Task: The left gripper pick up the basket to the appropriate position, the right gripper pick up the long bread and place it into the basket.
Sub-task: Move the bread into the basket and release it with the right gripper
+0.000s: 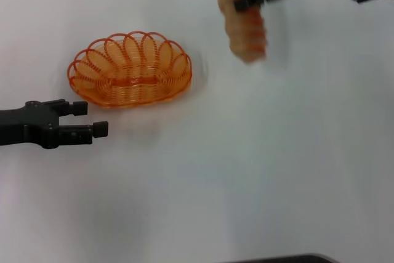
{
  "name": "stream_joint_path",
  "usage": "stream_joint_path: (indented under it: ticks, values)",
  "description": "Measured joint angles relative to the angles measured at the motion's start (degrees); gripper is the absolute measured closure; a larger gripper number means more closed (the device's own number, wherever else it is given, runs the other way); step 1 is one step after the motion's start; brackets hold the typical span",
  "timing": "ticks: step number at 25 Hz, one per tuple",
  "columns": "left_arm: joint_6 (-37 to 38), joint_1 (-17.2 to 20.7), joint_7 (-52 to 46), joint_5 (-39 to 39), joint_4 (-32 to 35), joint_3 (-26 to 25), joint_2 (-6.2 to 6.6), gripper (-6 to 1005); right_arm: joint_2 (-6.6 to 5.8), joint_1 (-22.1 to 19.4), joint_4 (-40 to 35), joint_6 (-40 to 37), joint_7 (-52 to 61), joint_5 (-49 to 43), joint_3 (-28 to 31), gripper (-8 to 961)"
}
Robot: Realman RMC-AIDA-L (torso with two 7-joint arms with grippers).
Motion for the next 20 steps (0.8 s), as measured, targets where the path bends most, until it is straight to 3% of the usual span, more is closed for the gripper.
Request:
stream_joint_path:
  ticks: [6,12,20]
  values:
    - [0.31,-0.02,-1.82,-0.37,0.09,0.00,0.11,95,0.59,-1.50,0.51,4.69,-15.28,10.24,-1.30,541]
    - [0.29,-0.60,-2.62,-0.73,-0.10,-0.82,0.11,94,1.07,2.42,1.92,5.29,-29.30,10.01,-9.19,538]
    - [0.59,-1.25,-1.92,-2.22,-0.69,-1.24,0.01,94,3.42,5.32,1.45,6.39,-50.36,10.04,-15.01,535]
